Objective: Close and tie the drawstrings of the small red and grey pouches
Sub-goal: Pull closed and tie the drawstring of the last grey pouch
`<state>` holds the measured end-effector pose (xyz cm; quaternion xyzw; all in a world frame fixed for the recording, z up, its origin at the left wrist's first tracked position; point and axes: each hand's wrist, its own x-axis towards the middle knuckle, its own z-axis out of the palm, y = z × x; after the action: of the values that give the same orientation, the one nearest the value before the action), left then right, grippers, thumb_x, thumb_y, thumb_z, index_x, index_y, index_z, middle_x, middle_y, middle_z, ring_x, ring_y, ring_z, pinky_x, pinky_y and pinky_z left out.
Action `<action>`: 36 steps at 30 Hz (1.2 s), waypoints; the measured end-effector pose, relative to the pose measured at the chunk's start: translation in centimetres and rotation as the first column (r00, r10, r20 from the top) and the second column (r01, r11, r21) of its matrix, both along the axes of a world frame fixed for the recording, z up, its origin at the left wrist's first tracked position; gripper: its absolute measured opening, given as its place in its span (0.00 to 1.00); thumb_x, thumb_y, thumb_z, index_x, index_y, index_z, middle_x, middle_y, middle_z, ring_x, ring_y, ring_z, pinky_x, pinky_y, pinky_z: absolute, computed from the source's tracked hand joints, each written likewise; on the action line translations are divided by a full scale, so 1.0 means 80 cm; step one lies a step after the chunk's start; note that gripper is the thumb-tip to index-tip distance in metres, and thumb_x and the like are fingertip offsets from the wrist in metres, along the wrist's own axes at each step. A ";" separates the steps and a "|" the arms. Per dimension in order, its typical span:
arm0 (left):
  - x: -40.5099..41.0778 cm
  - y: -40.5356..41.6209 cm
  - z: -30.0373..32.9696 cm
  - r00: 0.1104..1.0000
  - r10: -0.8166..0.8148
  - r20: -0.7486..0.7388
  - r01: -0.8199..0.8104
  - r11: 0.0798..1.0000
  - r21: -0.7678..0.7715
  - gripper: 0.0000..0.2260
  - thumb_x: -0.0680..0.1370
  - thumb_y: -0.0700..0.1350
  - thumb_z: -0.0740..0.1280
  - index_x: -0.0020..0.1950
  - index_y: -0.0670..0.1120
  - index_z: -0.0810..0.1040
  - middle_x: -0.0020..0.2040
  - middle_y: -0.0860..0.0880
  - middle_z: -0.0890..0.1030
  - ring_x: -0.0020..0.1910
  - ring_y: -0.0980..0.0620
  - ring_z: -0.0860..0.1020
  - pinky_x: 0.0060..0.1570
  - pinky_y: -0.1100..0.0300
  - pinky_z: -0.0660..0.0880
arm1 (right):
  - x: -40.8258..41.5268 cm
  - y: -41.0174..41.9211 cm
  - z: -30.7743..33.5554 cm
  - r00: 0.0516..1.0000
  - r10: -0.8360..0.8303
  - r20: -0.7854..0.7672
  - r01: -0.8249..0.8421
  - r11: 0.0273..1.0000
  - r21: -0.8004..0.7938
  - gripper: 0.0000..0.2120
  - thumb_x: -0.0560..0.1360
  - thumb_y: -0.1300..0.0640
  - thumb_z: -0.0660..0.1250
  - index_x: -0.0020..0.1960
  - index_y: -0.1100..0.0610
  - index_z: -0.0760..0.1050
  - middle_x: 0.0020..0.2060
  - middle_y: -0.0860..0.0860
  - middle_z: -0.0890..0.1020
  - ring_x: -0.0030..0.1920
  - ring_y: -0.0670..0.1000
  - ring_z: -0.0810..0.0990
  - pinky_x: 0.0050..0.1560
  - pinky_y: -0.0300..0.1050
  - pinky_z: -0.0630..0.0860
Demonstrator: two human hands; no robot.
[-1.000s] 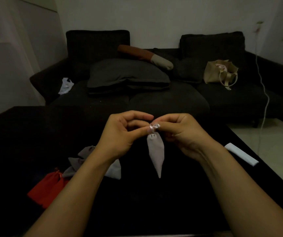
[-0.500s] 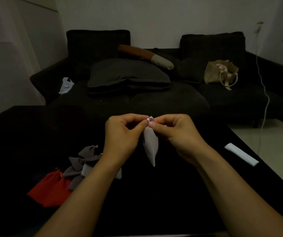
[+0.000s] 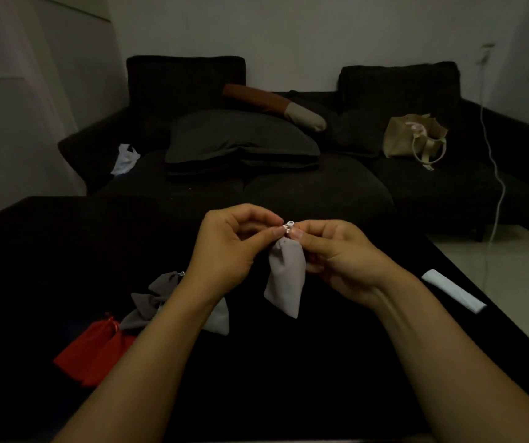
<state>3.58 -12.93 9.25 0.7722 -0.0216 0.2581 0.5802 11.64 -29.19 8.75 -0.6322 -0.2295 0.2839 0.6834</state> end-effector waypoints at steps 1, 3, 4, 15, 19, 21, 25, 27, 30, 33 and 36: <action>0.000 0.002 -0.001 0.999 0.005 0.033 -0.007 0.998 0.067 0.07 0.73 0.35 0.73 0.48 0.45 0.84 0.42 0.51 0.86 0.44 0.57 0.85 0.45 0.66 0.79 | 0.001 0.000 0.000 1.000 0.009 -0.007 -0.009 1.000 0.007 0.11 0.78 0.56 0.66 0.54 0.60 0.83 0.48 0.56 0.84 0.50 0.54 0.79 0.54 0.47 0.71; -0.001 0.004 -0.001 0.995 0.009 0.098 -0.030 0.977 0.212 0.08 0.74 0.35 0.73 0.49 0.45 0.84 0.44 0.52 0.86 0.46 0.58 0.84 0.48 0.64 0.80 | 0.000 -0.002 0.003 0.998 0.043 -0.050 -0.042 0.999 0.027 0.11 0.79 0.56 0.65 0.52 0.61 0.83 0.44 0.54 0.84 0.42 0.49 0.79 0.43 0.39 0.73; -0.001 0.006 -0.001 0.992 0.005 0.129 -0.042 0.957 0.286 0.08 0.74 0.36 0.73 0.50 0.45 0.85 0.45 0.53 0.85 0.47 0.59 0.84 0.50 0.63 0.80 | -0.002 -0.003 0.004 0.995 0.063 -0.081 -0.061 0.998 0.036 0.11 0.79 0.57 0.65 0.51 0.61 0.83 0.42 0.54 0.83 0.38 0.46 0.78 0.37 0.36 0.72; 0.003 0.003 0.002 0.961 -0.115 0.252 -0.101 0.702 0.705 0.09 0.73 0.40 0.74 0.52 0.49 0.85 0.47 0.53 0.86 0.47 0.62 0.82 0.51 0.67 0.79 | -0.008 0.000 0.010 0.966 0.007 -0.258 -0.018 0.999 -0.038 0.14 0.79 0.52 0.65 0.37 0.58 0.75 0.31 0.50 0.71 0.29 0.43 0.65 0.31 0.36 0.55; 0.004 -0.001 0.005 0.957 -0.110 0.268 -0.138 0.639 0.756 0.10 0.72 0.40 0.75 0.52 0.49 0.85 0.47 0.51 0.86 0.47 0.58 0.84 0.51 0.59 0.81 | -0.006 -0.001 0.012 0.954 -0.024 -0.299 0.016 0.999 -0.028 0.13 0.79 0.55 0.65 0.37 0.58 0.74 0.30 0.50 0.71 0.28 0.43 0.64 0.29 0.34 0.54; 0.002 -0.001 0.005 0.959 -0.114 0.261 -0.133 0.632 0.763 0.10 0.72 0.39 0.75 0.52 0.48 0.85 0.47 0.51 0.86 0.47 0.58 0.84 0.52 0.60 0.81 | -0.006 0.001 0.013 0.950 -0.035 -0.309 0.026 0.999 -0.033 0.14 0.79 0.55 0.65 0.36 0.58 0.74 0.30 0.50 0.71 0.28 0.43 0.64 0.27 0.33 0.55; 0.001 -0.003 0.000 0.956 -0.092 0.280 -0.150 0.669 0.728 0.09 0.74 0.39 0.73 0.53 0.48 0.85 0.47 0.52 0.86 0.46 0.60 0.83 0.50 0.66 0.79 | -0.005 0.003 0.016 0.943 -0.067 -0.325 0.059 0.998 -0.035 0.12 0.79 0.56 0.65 0.38 0.58 0.74 0.30 0.50 0.71 0.28 0.43 0.64 0.27 0.33 0.55; 0.001 -0.005 0.000 0.958 -0.077 0.278 -0.156 0.671 0.724 0.08 0.75 0.40 0.71 0.53 0.48 0.85 0.47 0.51 0.86 0.46 0.59 0.83 0.50 0.63 0.80 | -0.006 0.003 0.017 0.938 -0.074 -0.338 0.069 0.997 -0.028 0.11 0.79 0.56 0.66 0.39 0.58 0.75 0.30 0.50 0.72 0.28 0.43 0.65 0.28 0.33 0.56; 0.003 -0.008 -0.001 0.962 -0.041 0.270 -0.182 0.639 0.748 0.11 0.77 0.47 0.64 0.55 0.47 0.83 0.48 0.50 0.85 0.45 0.56 0.83 0.48 0.60 0.80 | -0.006 0.004 0.017 0.945 -0.094 -0.313 0.092 0.995 -0.021 0.10 0.79 0.57 0.65 0.40 0.58 0.76 0.29 0.50 0.73 0.28 0.43 0.66 0.28 0.34 0.58; 0.005 -0.015 -0.004 0.982 0.036 0.184 -0.156 0.707 0.690 0.07 0.78 0.46 0.63 0.54 0.51 0.79 0.48 0.54 0.82 0.45 0.60 0.80 0.47 0.64 0.78 | -0.008 0.009 0.019 0.958 -0.123 -0.258 0.124 0.992 -0.013 0.11 0.80 0.57 0.65 0.39 0.58 0.76 0.29 0.50 0.75 0.26 0.43 0.68 0.24 0.33 0.63; 0.010 -0.021 -0.011 0.994 0.098 0.048 -0.109 0.898 0.426 0.07 0.81 0.44 0.62 0.48 0.56 0.72 0.45 0.56 0.79 0.42 0.60 0.78 0.40 0.66 0.74 | -0.008 0.013 0.020 0.964 -0.205 -0.168 0.208 0.978 -0.001 0.13 0.79 0.57 0.66 0.37 0.57 0.76 0.28 0.50 0.74 0.26 0.44 0.68 0.23 0.34 0.65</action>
<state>4.42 -14.57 8.34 0.8773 -0.0441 0.2874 0.3819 11.01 -28.18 10.33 -0.6208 -0.1067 0.2615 0.7313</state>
